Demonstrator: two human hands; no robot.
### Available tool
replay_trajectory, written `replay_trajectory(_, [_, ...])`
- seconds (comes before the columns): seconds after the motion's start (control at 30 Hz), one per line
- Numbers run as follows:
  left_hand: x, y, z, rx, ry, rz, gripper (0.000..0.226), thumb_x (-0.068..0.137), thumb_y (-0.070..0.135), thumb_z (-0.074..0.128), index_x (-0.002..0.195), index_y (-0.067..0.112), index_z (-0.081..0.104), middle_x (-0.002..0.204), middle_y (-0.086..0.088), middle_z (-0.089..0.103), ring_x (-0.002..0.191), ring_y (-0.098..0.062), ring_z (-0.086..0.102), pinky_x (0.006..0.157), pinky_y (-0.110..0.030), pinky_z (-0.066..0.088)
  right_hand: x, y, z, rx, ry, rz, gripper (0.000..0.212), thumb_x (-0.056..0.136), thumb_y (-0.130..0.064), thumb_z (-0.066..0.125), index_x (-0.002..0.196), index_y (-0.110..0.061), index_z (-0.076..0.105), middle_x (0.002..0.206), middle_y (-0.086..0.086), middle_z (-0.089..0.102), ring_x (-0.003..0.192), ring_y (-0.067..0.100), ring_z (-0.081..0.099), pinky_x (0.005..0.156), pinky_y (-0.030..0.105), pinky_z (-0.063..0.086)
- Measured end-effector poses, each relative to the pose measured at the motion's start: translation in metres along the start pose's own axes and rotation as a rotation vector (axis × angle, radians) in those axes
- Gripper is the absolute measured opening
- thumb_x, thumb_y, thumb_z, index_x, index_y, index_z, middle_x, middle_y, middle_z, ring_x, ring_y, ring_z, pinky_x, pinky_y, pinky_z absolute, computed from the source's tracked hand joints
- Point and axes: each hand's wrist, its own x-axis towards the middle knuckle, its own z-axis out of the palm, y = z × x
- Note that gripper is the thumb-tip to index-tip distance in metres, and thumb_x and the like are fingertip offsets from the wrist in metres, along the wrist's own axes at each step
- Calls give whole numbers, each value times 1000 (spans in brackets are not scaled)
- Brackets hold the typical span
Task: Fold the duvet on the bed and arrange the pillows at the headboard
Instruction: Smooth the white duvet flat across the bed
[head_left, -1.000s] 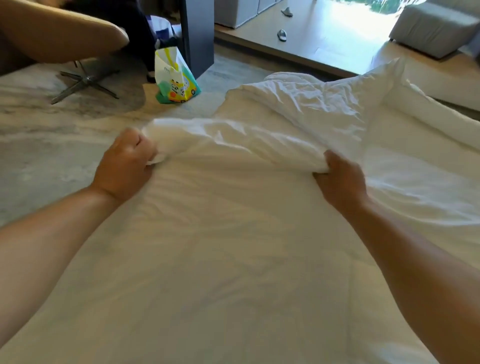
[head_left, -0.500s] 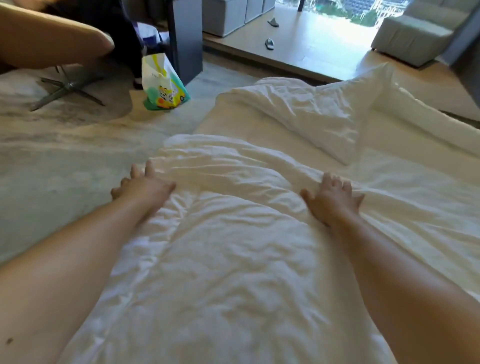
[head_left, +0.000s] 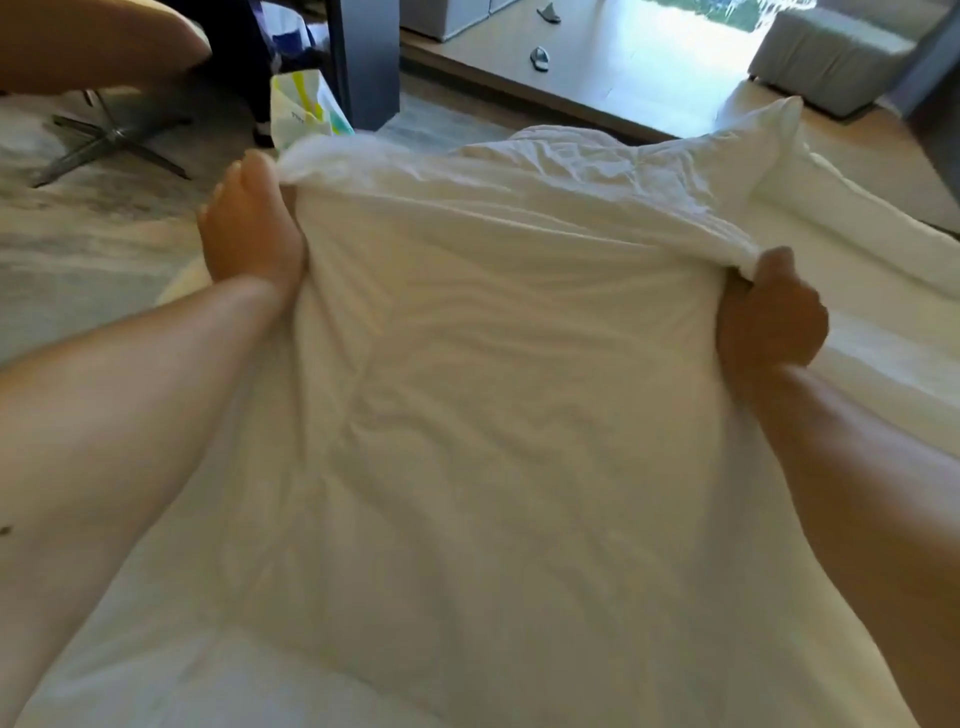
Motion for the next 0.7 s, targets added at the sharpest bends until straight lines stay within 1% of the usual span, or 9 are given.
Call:
replay_trajectory(0.07, [-7, 7, 16, 62, -121, -72, 32, 99, 16, 34, 126, 4, 45, 128, -25, 48, 114, -46, 50, 94, -54, 39, -1, 5, 13, -108, -100, -39, 32, 93, -35, 35, 107, -9, 46, 100, 30, 63, 93, 47, 60, 84, 47, 42])
replay_trajectory(0.13, [-34, -5, 43, 179, -486, -231, 40, 99, 26, 32, 136, 11, 39, 139, -21, 42, 124, -45, 44, 103, -55, 33, -19, 8, 37, -228, -406, -42, 47, 97, -47, 29, 124, -13, 44, 124, 27, 57, 116, 42, 52, 98, 50, 34])
replay_trajectory(0.2, [-68, -30, 67, 219, -776, -352, 55, 96, 49, 29, 143, 20, 34, 147, -14, 38, 132, -41, 39, 110, -59, 23, -51, 14, 63, -315, -699, -7, 65, 95, -59, 22, 145, -18, 28, 151, 17, 35, 139, 35, 31, 108, 58, 19])
replay_trajectory(0.23, [-81, -43, 75, 208, -816, -343, 62, 93, 56, 25, 144, 23, 33, 150, -11, 37, 134, -39, 37, 112, -60, 20, -68, 17, 73, -340, -764, -9, 70, 95, -61, 18, 151, -19, 17, 159, 11, 20, 145, 33, 18, 110, 62, 12])
replay_trajectory(0.33, [-96, -67, 85, 160, -785, -274, 62, 96, 56, 19, 145, 21, 34, 154, -9, 34, 136, -37, 36, 112, -60, 19, -100, 28, 95, -371, -832, -21, 74, 95, -61, 13, 155, -20, -5, 163, -1, -8, 149, 31, -8, 113, 63, -1])
replay_trajectory(0.47, [-95, -69, 86, 87, -729, -229, 73, 95, 65, 10, 151, 21, 26, 158, -7, 30, 138, -41, 33, 113, -63, 17, -87, 33, 99, -358, -924, 7, 76, 95, -63, 15, 153, -21, -12, 162, -3, -15, 148, 30, -12, 114, 63, -3])
replay_trajectory(0.53, [-95, -64, 78, 20, -688, -221, 77, 94, 67, 10, 148, 17, 31, 155, -11, 34, 136, -42, 36, 111, -65, 18, -81, 30, 92, -282, -936, 29, 78, 95, -63, 19, 154, -20, -10, 163, -3, -14, 149, 28, -11, 115, 62, -2])
replay_trajectory(0.6, [-95, -57, 68, -18, -612, -158, 81, 90, 69, 10, 143, 13, 36, 151, -14, 36, 136, -41, 35, 110, -66, 20, -88, 24, 75, -111, -793, 22, 78, 96, -61, 25, 155, -18, -1, 164, 0, -5, 150, 26, -6, 117, 58, 0])
replay_trajectory(0.7, [-93, -33, 51, -5, -563, -14, 76, 96, 63, 15, 153, 13, 21, 163, -10, 14, 148, -30, 14, 116, -59, 9, -125, 6, 46, 106, -605, -129, 75, 96, -61, 29, 155, -23, 4, 164, -2, -5, 150, 20, -7, 118, 49, -5])
